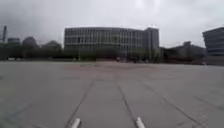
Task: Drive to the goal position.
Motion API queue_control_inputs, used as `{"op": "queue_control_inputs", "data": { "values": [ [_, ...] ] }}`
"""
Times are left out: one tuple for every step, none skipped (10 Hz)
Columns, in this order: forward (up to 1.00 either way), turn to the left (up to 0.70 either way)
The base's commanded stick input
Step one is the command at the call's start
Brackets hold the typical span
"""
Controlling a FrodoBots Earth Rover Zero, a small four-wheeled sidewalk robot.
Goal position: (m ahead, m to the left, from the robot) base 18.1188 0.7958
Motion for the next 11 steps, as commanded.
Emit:
{"op": "queue_control_inputs", "data": {
  "values": [
    [1.00, 0.05],
    [1.00, 0.05],
    [1.00, 0.05],
    [1.00, 0.05],
    [1.00, 0.05],
    [1.00, 0.05],
    [1.00, 0.05],
    [1.00, 0.05],
    [1.00, 0.05],
    [1.00, 0.05],
    [1.00, 0.05]
  ]
}}
